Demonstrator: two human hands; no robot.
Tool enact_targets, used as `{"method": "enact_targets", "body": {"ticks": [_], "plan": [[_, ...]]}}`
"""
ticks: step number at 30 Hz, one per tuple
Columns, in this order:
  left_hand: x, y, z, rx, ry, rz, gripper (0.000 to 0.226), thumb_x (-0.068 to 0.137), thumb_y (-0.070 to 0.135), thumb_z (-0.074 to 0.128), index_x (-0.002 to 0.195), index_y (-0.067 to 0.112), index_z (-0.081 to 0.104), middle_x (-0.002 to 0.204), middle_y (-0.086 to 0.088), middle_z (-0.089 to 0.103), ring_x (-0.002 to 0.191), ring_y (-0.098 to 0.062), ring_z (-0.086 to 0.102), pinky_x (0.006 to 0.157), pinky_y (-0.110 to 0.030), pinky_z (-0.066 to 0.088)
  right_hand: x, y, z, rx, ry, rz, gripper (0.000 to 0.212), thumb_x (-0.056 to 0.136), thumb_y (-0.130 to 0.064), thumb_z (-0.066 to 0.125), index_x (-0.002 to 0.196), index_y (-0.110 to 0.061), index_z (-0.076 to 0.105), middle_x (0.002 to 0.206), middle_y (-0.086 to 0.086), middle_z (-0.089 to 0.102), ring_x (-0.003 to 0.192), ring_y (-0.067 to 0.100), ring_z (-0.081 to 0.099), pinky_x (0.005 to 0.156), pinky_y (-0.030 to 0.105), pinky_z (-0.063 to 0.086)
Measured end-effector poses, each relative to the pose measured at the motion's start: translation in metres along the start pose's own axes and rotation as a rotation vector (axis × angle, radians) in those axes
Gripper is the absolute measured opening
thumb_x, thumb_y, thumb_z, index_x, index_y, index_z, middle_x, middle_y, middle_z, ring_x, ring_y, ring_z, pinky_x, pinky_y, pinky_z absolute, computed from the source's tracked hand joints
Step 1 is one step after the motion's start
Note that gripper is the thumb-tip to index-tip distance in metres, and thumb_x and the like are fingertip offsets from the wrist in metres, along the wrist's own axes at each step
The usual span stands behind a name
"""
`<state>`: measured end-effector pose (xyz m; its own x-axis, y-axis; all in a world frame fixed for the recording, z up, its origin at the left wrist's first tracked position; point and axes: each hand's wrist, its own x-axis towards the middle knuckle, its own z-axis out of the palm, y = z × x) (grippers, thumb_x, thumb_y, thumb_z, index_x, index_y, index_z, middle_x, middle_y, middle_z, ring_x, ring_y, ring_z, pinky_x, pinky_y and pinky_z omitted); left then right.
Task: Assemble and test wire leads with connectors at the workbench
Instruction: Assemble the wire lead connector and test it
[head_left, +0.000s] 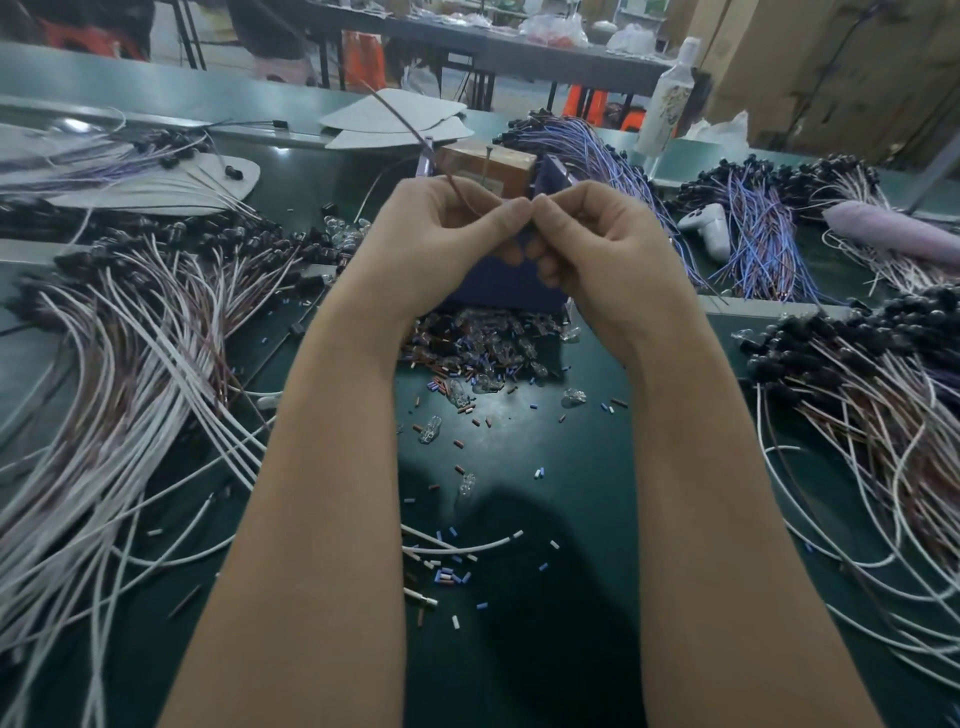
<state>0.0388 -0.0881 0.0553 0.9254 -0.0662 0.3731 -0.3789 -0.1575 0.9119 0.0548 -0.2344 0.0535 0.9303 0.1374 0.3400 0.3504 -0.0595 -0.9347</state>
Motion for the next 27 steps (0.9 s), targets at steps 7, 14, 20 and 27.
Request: {"method": "enact_targets", "body": {"ticks": [7,14,20,27], "plan": [[0.003,-0.004,0.0,0.115,0.08,-0.012,0.019,0.087,0.027,0.067,0.072,0.015,0.067,0.057,0.009,0.066,0.059,0.003,0.058,0.067,-0.009,0.045,0.003,0.013,0.013,0.205,0.053,0.053,0.02,0.096,-0.006,0.051,0.077,-0.009,0.058,0.058,0.0,0.052,0.051,0.009,0.042,0.05,0.021,0.035],[0.002,-0.001,0.002,0.246,0.096,-0.054,0.025,0.088,0.028,0.065,0.066,0.015,0.066,0.063,0.002,0.067,0.051,0.002,0.05,0.053,-0.01,0.039,0.002,0.019,0.019,0.335,0.024,0.12,0.025,0.099,-0.004,0.044,0.077,-0.004,0.054,0.064,0.007,0.045,0.058,0.014,0.036,0.047,0.019,0.032],[0.0,0.002,-0.004,0.204,0.088,-0.084,0.024,0.088,0.027,0.066,0.07,0.012,0.069,0.065,-0.003,0.068,0.054,-0.003,0.05,0.054,-0.013,0.038,0.0,0.019,0.021,0.336,-0.002,0.077,0.024,0.099,-0.004,0.043,0.079,-0.005,0.055,0.064,0.006,0.044,0.054,0.01,0.035,0.049,0.019,0.032],[0.006,-0.002,0.007,0.32,0.156,-0.092,0.028,0.09,0.034,0.062,0.073,0.012,0.068,0.067,0.001,0.066,0.061,-0.008,0.052,0.067,-0.023,0.041,0.007,0.018,0.022,-0.36,0.218,-0.068,0.016,0.096,-0.02,0.052,0.081,-0.02,0.053,0.068,-0.006,0.053,0.062,0.009,0.047,0.064,0.032,0.039]]}}
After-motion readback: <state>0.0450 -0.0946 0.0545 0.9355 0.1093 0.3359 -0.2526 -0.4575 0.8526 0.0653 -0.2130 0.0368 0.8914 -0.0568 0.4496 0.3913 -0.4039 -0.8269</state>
